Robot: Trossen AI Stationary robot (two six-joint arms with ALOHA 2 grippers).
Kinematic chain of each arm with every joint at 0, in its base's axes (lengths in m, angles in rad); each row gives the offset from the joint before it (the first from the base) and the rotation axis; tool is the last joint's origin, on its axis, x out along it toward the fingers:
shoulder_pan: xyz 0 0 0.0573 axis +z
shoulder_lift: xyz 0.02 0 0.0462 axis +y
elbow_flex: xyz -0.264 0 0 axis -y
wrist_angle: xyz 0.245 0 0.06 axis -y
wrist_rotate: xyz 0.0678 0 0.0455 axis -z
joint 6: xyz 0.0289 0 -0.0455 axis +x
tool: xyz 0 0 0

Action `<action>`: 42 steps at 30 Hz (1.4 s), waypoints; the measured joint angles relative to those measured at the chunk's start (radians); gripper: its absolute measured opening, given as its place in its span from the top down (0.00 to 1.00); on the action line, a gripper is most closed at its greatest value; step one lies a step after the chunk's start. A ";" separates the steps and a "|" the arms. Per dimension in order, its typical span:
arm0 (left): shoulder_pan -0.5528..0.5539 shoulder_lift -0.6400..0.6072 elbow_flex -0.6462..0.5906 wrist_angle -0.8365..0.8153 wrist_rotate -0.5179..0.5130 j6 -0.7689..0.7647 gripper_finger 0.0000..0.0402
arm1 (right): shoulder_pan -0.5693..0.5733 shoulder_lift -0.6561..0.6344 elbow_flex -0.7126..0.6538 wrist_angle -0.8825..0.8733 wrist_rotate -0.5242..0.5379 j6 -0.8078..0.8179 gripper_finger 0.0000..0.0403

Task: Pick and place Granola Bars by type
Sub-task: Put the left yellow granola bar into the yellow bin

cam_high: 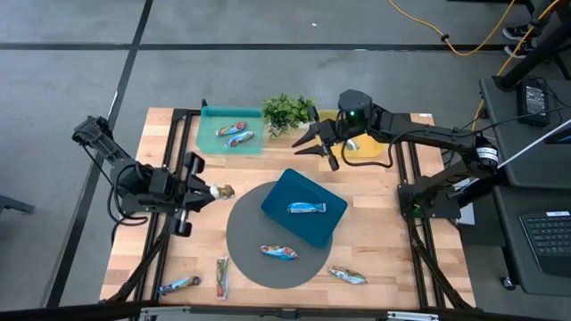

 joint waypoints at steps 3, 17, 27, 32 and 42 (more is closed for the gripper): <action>0.000 0.003 0.000 -0.002 0.025 -0.009 0.99 | 0.000 0.000 0.000 -0.038 0.000 -0.009 0.77; 0.018 0.038 0.000 -0.044 0.034 -0.068 0.99 | 0.034 -0.008 0.000 -0.158 0.112 -0.008 0.77; 0.150 0.120 0.000 -0.167 0.028 -0.350 0.98 | 0.042 -0.150 0.000 -0.281 0.215 -0.017 0.77; 0.234 0.156 0.000 -0.188 0.149 -0.436 0.99 | 0.042 -0.223 0.000 -0.358 0.280 -0.002 0.77; 0.347 0.175 0.000 -0.188 0.332 -0.490 0.99 | 0.053 -0.327 0.000 -0.504 0.373 0.042 0.77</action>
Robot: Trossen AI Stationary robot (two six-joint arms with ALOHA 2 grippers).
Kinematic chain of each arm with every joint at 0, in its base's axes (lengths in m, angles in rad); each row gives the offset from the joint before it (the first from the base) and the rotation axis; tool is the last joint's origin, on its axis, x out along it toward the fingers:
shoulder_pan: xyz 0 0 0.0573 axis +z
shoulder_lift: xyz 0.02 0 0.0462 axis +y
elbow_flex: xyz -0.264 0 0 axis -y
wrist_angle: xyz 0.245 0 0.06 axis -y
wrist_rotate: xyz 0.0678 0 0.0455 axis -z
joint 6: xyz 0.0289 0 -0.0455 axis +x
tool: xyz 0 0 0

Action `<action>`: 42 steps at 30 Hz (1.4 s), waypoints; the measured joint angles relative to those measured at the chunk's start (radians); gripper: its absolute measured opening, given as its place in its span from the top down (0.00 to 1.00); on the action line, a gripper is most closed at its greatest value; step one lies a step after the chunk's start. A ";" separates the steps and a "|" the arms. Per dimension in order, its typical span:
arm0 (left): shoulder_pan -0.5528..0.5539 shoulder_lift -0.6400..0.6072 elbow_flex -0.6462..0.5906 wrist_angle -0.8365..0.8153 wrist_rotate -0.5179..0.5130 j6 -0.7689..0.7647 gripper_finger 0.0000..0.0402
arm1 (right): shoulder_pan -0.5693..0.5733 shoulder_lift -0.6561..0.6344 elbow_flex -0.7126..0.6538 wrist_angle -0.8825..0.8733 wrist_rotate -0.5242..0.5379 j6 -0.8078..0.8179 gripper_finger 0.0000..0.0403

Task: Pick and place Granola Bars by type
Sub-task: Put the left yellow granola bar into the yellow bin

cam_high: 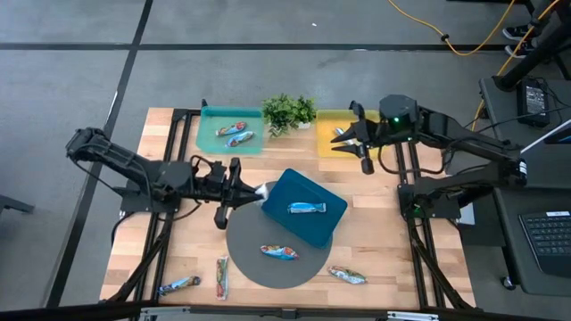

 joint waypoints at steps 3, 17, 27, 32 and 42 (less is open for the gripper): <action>0.020 0.000 0.000 0.001 0.029 0.000 0.98 | 0.001 -0.013 0.000 -0.014 0.001 0.009 0.77; 0.098 0.000 0.000 0.096 0.074 0.003 0.99 | -0.001 0.002 0.000 -0.047 -0.073 -0.071 0.77; 0.164 0.059 0.110 0.088 0.138 0.068 0.99 | -0.007 0.120 0.000 0.148 -0.294 -0.069 0.75; 0.192 0.129 0.235 -0.008 0.210 0.160 0.99 | -0.015 0.172 0.000 0.249 -0.384 -0.037 0.65; 0.245 0.197 0.342 -0.073 0.266 0.213 0.98 | -0.021 0.246 0.000 0.520 -0.572 0.061 0.33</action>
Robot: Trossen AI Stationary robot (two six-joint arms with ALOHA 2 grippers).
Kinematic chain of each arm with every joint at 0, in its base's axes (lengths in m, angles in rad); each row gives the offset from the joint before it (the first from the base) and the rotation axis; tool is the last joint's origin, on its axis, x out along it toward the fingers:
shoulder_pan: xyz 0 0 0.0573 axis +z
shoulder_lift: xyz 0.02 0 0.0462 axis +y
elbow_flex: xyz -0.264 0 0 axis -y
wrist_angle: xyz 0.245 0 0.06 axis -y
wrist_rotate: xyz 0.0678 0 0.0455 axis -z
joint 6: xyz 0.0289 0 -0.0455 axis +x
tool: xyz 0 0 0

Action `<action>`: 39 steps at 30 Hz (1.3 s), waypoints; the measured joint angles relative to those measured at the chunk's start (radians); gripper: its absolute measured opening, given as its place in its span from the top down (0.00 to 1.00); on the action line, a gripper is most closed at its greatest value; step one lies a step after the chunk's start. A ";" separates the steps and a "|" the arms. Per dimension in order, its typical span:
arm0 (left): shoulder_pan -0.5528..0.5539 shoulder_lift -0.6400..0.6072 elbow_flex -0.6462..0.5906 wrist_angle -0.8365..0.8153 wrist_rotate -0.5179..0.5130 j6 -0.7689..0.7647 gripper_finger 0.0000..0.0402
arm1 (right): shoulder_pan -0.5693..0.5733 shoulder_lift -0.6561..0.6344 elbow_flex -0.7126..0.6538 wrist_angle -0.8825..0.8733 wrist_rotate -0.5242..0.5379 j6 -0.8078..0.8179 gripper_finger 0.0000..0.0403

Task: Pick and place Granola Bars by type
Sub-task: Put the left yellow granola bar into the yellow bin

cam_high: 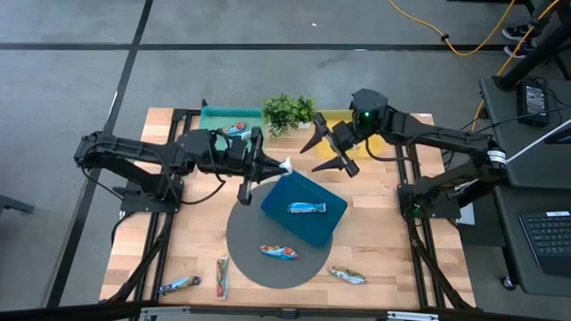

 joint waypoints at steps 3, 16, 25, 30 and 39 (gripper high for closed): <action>0.009 -0.001 0.002 0.003 0.003 0.000 0.98 | 0.000 0.026 0.000 0.052 -0.004 0.003 0.30; 0.026 0.006 0.002 0.019 0.010 0.000 0.98 | 0.005 0.139 0.000 0.387 -0.046 0.219 0.29; 0.043 0.025 0.003 0.056 0.007 0.000 0.99 | 0.045 0.160 0.000 0.444 -0.054 0.235 0.29; 0.052 0.026 0.002 0.066 0.007 -0.001 0.98 | 0.049 0.160 0.000 0.444 -0.045 0.232 0.33; 0.053 0.026 0.002 0.080 0.023 0.000 0.98 | 0.049 0.160 0.000 0.449 -0.018 0.233 0.61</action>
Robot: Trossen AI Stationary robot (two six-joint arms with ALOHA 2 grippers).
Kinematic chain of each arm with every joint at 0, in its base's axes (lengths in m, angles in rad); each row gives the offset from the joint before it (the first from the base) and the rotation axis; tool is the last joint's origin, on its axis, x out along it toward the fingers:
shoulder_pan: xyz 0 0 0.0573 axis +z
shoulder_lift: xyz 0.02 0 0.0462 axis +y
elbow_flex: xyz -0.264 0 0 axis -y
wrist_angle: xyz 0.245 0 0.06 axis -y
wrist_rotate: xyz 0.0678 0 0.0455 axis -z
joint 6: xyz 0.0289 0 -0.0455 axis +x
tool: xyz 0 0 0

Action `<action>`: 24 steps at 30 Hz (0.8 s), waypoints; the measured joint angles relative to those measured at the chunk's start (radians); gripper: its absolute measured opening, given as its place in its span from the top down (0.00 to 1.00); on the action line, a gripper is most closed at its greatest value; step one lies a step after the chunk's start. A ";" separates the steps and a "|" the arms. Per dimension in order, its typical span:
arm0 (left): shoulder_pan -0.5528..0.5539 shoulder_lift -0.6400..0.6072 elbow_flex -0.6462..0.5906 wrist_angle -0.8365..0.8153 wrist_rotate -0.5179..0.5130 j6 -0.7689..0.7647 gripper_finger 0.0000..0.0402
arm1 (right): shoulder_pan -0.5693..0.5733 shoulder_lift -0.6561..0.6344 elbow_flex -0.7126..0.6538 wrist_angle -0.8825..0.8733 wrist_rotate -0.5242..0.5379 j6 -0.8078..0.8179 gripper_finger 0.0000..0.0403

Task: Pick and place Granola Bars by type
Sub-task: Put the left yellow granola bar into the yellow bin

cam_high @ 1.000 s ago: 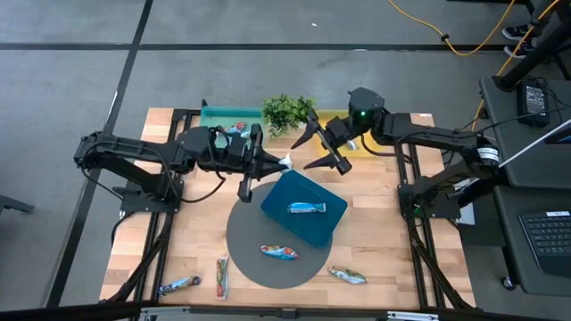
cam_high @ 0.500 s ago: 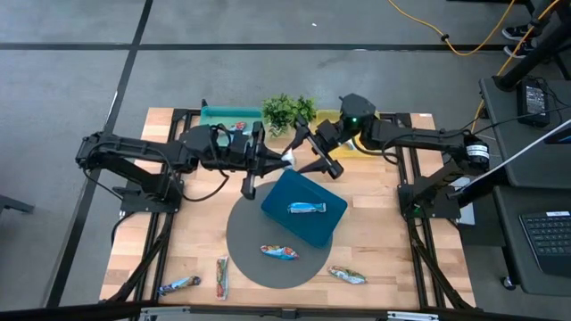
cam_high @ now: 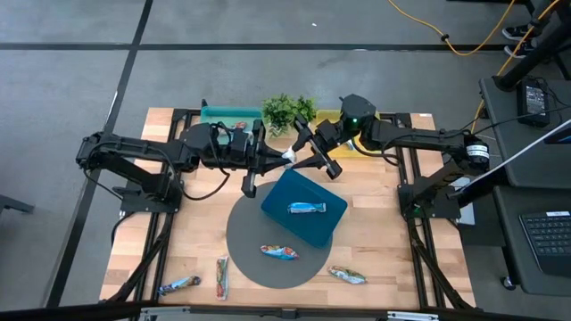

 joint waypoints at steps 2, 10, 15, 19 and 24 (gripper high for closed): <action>0.000 0.000 0.000 0.000 0.000 0.000 0.99 | 0.000 0.000 0.000 0.000 0.000 0.002 0.68; 0.000 0.007 0.000 0.006 0.001 -0.003 0.99 | 0.000 0.000 0.000 0.002 0.000 0.002 0.90; 0.000 0.008 0.000 0.021 0.003 -0.002 0.95 | 0.000 -0.002 0.002 0.003 0.002 0.005 0.95; 0.001 0.004 0.001 0.045 0.028 0.000 0.90 | -0.008 -0.003 0.003 0.005 0.027 0.030 0.92; 0.001 -0.007 0.046 -0.022 0.025 0.000 0.82 | -0.026 -0.011 0.004 0.004 0.031 0.031 0.94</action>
